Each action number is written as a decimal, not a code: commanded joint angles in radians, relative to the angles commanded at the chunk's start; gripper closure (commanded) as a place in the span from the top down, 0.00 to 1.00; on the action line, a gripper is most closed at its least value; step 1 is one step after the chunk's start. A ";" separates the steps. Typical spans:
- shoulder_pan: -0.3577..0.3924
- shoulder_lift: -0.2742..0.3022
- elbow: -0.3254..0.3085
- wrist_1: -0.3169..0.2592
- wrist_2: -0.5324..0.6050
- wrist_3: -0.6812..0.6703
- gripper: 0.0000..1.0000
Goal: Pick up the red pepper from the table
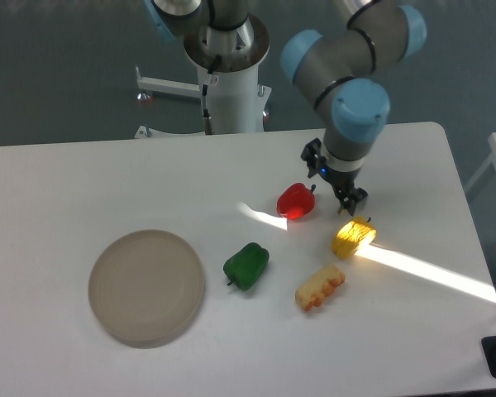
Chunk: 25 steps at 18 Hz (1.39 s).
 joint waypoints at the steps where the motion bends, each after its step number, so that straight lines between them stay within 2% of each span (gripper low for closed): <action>1: -0.002 0.006 -0.029 0.034 0.000 -0.003 1.00; 2: -0.002 0.011 -0.063 0.066 0.002 -0.005 1.00; 5: -0.003 0.017 -0.088 0.072 0.000 -0.011 1.00; 8: -0.020 0.011 -0.098 0.079 0.002 -0.015 1.00; 10: -0.021 0.011 -0.112 0.118 0.000 -0.018 1.00; 18: -0.032 -0.003 -0.135 0.149 0.002 -0.012 1.00; 22: -0.034 -0.017 -0.160 0.213 0.002 -0.006 1.00; 25: -0.034 -0.029 -0.160 0.218 0.002 -0.006 1.00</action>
